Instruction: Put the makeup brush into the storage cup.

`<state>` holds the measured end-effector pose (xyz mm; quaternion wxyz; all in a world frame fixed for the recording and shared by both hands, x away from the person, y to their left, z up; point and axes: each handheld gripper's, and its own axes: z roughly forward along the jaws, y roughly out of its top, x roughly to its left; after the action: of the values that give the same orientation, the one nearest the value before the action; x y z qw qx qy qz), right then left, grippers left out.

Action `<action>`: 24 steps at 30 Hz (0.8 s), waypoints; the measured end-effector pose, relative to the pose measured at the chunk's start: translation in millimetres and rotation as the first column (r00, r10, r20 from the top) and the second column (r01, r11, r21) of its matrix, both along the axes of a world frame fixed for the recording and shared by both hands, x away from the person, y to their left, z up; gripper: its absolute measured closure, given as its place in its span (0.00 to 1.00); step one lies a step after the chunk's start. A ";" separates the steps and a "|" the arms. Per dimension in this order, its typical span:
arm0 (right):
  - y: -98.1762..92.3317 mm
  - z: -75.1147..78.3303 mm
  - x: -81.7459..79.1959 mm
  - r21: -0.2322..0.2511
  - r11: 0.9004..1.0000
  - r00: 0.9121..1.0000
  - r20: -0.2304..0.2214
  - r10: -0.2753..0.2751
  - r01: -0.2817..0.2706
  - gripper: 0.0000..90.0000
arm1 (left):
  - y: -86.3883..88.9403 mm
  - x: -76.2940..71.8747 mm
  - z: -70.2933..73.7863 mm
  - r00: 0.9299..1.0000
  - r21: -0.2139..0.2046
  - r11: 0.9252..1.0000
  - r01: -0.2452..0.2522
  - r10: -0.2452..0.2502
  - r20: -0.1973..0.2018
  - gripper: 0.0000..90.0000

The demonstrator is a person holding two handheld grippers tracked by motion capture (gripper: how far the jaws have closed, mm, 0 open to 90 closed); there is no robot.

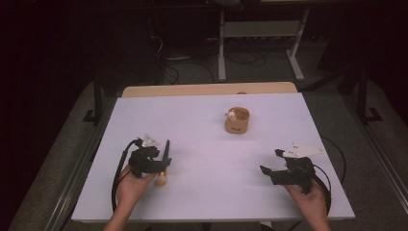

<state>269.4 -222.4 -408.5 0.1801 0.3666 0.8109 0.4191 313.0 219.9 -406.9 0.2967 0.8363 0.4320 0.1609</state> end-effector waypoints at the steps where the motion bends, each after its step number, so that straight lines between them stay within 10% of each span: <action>1: -0.3 0.7 -0.3 0.000 1.000 1.000 0.001 -0.001 0.001 0.22 | 0.0 0.0 0.0 1.000 0.000 1.000 0.000 0.000 0.000 0.51; 13: -3.7 1.7 -0.1 0.006 1.000 1.000 0.009 -0.009 0.009 0.23 | -6.6 6.9 -14.7 0.991 -0.003 0.996 -0.090 0.090 -0.100 0.61; 24: 0.8 1.0 0.3 -0.001 1.000 1.000 0.005 -0.009 0.009 0.22 | -9.8 5.4 -24.1 0.985 0.058 0.989 -0.136 0.141 -0.100 0.67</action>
<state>269.8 -221.6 -407.5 0.1843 0.3690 0.8089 0.4191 318.5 210.1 -431.0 0.2403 0.8189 0.4996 0.1483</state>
